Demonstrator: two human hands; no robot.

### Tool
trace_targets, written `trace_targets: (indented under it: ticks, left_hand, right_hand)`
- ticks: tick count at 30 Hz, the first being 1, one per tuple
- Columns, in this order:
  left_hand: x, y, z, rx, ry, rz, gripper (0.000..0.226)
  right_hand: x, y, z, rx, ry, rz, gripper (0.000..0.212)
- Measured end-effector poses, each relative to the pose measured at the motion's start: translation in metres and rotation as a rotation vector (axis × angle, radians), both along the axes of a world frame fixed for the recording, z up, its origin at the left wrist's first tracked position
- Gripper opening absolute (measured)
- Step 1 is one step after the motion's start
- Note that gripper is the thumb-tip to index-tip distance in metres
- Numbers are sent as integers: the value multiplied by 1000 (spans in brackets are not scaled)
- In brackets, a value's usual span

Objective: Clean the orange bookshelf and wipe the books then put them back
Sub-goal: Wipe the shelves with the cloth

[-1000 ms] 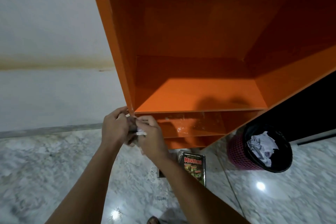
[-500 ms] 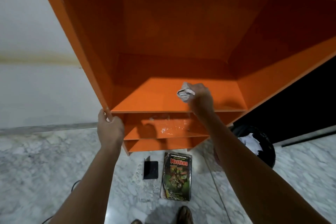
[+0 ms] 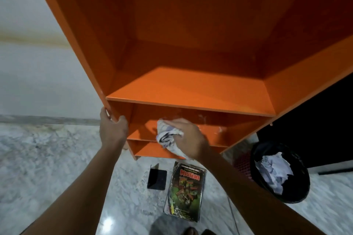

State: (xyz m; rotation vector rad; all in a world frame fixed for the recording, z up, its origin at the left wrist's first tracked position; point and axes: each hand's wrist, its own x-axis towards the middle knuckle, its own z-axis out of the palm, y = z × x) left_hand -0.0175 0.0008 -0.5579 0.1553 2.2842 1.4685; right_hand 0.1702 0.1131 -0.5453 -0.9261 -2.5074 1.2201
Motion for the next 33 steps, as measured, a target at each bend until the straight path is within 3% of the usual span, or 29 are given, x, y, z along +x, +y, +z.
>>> trace_targets:
  ticks: [4,6,8,10,12,15,17,22,25,33]
  left_hand:
    - [-2,6,-54,-12,33,30,51]
    - [-4,6,-89,-33,86,46,47]
    - [-9,6,-123,-38,134,42,41]
    - [-16,4,-162,-24,220,23,38]
    - [-22,3,-186,1,340,-20,30]
    - [-31,-2,-210,108,467,-97,12]
    - [-37,-5,-218,155,539,-138,10]
    - [-47,-5,-231,181,685,-166,8]
    - [-55,-5,-236,203,733,-182,7]
    - [-62,-3,-242,231,795,-205,5]
  right_hand:
    - [1,43,-58,120,1,-141,41]
    - [-6,64,-87,162,-73,-196,20]
    - [-22,89,-114,106,-194,-253,27]
    - [-47,107,-135,132,-352,-139,27]
    - [-78,128,-146,227,-207,-61,19]
    - [-119,150,-162,315,7,42,39]
    - [-146,162,-180,401,10,165,42]
    - [-214,173,-216,464,63,134,41]
    - [-237,174,-244,496,1,188,36]
    - [-233,145,-260,612,-62,296,35]
